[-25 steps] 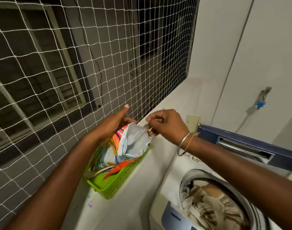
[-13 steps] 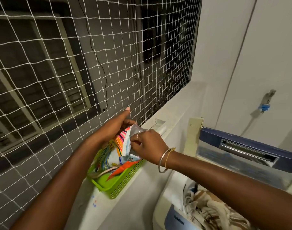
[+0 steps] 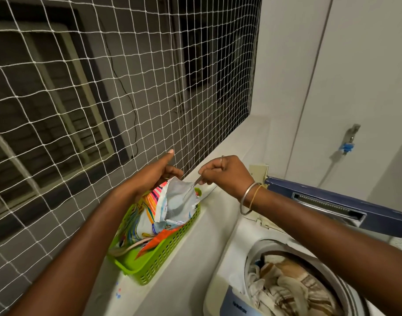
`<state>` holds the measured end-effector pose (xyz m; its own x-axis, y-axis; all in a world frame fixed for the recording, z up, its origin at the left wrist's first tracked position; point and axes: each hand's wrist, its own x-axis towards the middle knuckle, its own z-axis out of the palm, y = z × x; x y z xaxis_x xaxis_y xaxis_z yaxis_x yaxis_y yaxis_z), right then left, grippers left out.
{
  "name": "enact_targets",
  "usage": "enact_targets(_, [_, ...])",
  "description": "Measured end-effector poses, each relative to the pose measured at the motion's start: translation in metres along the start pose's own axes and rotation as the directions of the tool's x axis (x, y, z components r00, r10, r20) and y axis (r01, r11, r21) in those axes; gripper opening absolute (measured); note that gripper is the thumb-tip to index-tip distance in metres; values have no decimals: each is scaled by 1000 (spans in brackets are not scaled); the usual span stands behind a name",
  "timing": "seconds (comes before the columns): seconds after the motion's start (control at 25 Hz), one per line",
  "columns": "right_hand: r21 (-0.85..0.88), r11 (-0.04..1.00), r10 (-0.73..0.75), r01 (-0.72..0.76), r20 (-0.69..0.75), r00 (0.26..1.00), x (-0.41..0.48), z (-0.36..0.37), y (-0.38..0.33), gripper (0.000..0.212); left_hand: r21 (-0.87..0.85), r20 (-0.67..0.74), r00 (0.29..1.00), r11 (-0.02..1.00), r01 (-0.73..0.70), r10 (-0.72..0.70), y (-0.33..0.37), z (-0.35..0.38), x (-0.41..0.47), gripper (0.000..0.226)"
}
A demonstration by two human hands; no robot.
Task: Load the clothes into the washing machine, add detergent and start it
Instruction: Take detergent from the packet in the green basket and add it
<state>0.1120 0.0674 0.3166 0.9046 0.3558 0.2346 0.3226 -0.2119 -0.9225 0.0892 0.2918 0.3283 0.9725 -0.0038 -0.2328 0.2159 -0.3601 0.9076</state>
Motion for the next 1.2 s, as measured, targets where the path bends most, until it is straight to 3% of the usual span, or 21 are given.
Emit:
enact_targets(0.44, [170, 981, 109, -93, -88, 990, 26, -48, -9, 16, 73, 16, 999, 997, 35, -36, 11, 0, 35, 75])
enact_targets(0.8, [111, 952, 298, -284, -144, 944, 97, -59, 36, 13, 62, 12, 998, 996, 67, -68, 5, -8, 58, 75])
enact_targets(0.96, [10, 945, 325, -327, -146, 934, 123, -49, 76, 11, 50, 22, 998, 997, 50, -52, 3, -9, 59, 75])
enact_targets(1.2, [-249, 934, 244, -256, -79, 967, 136, -36, 114, 19, 38, 20, 998, 998, 54, -55, -7, -18, 61, 76])
